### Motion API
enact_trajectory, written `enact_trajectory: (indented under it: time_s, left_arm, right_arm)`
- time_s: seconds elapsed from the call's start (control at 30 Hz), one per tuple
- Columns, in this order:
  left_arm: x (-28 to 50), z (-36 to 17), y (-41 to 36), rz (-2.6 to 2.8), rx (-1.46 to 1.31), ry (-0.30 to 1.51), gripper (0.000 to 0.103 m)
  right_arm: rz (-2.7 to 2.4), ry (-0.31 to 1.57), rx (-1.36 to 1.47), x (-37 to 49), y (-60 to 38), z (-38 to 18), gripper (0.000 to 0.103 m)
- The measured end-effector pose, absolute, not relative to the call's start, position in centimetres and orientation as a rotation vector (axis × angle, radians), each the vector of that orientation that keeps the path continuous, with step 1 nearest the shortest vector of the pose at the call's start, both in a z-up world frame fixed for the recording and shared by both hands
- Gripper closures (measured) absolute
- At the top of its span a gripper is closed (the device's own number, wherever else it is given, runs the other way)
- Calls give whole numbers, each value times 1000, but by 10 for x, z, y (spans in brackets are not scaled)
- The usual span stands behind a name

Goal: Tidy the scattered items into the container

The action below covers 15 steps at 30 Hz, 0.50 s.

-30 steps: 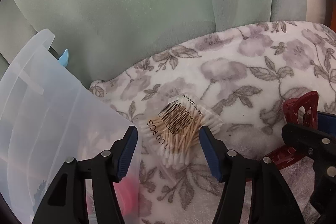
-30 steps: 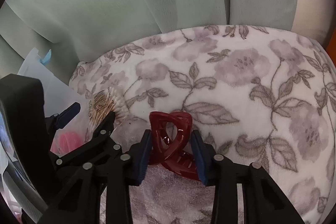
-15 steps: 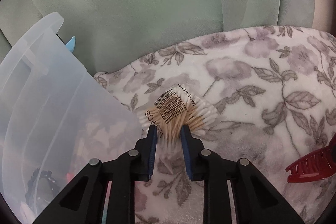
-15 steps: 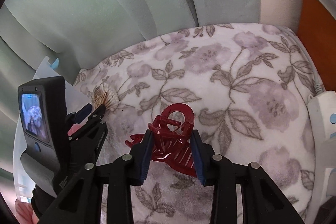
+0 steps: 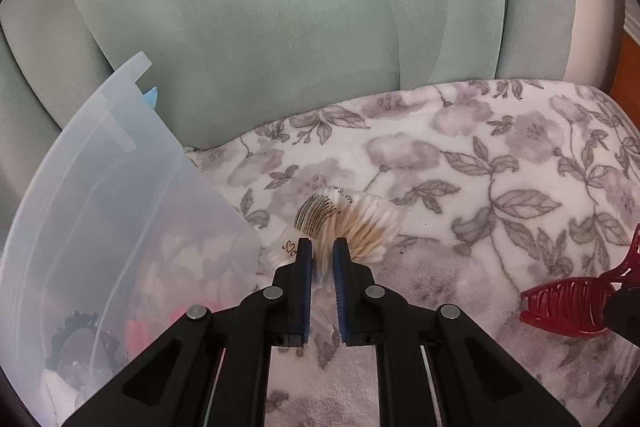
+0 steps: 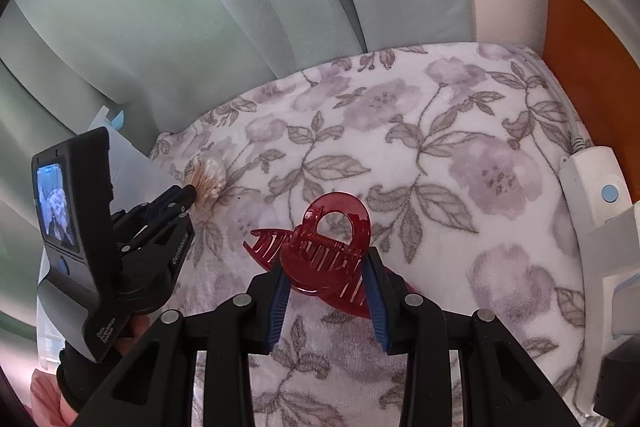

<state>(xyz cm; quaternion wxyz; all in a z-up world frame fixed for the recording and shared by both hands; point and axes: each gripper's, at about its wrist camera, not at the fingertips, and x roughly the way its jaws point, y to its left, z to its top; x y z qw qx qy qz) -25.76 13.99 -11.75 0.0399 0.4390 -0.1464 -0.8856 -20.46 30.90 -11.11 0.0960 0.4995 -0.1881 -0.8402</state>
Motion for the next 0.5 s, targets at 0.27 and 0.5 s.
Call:
enact_trajectory:
  time_s: [0.27,0.5]
  left_arm:
    - [-227,-101,151,-2765,1387,-428,101]
    - [-192,-71,152,-2842,1375,-395,102]
  right_arm:
    - [-2488,-651,1435,-181,317,-100,65]
    - [-2511,-716,1401,-150,332,-87,65]
